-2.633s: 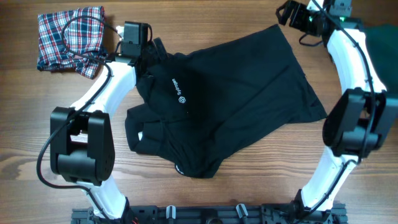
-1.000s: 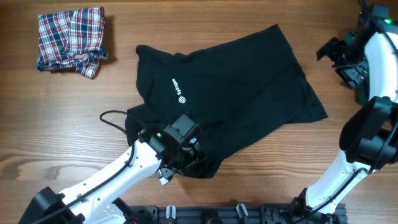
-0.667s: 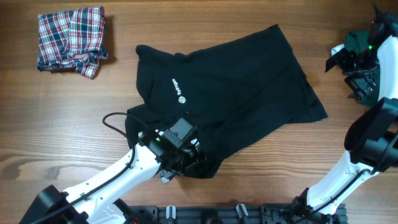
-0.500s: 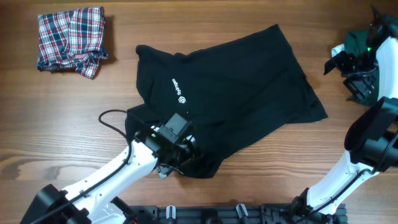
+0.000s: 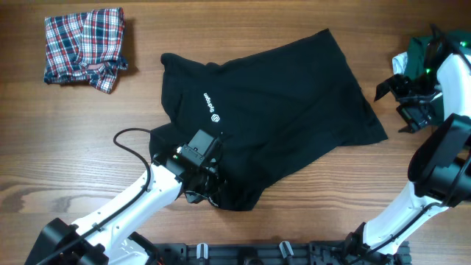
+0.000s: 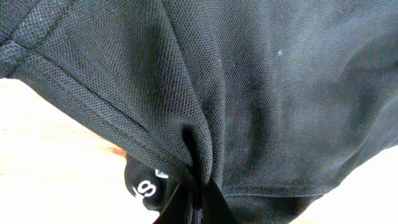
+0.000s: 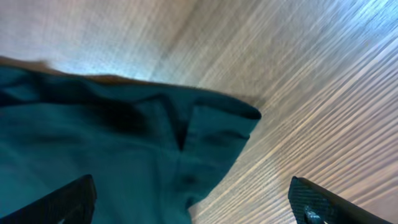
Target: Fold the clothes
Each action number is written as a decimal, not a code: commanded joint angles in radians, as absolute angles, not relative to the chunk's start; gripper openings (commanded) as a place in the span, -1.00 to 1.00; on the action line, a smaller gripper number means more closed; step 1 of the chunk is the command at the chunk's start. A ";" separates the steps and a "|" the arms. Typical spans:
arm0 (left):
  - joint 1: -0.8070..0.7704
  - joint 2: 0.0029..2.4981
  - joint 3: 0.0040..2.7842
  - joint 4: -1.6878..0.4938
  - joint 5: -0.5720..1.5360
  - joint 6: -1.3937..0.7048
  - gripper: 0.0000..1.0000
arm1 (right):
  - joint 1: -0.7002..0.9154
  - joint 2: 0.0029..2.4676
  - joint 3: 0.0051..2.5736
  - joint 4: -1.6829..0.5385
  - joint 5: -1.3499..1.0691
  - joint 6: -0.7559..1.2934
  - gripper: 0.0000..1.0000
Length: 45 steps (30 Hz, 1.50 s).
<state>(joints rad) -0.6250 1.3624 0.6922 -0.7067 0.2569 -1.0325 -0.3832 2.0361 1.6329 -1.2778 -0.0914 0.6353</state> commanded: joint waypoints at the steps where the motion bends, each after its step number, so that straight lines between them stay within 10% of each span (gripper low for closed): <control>1: -0.619 1.371 0.681 -0.707 0.273 -1.028 -0.92 | -0.393 2.016 1.532 -1.229 -0.160 0.665 1.00; 17: -0.619 1.371 0.681 -0.710 0.273 -1.028 -0.92 | -0.397 2.016 1.314 -0.978 -0.232 0.721 1.00; 28: -0.619 1.371 0.681 -0.710 0.273 -1.028 -0.92 | -0.390 2.022 1.313 -0.953 -0.102 0.718 -0.11; 32: -0.619 1.371 0.681 -0.710 0.273 -1.028 -0.92 | -0.390 2.023 1.283 -0.932 -0.094 0.736 -0.92; 45: -0.643 1.277 0.789 -0.732 0.288 -0.879 -0.92 | -0.390 1.819 1.245 -0.867 -0.098 0.616 -0.92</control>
<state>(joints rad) -0.6273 1.3342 0.7254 -0.7254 0.2649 -0.9455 -0.3870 1.9308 1.2457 -0.8810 -0.1287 0.6701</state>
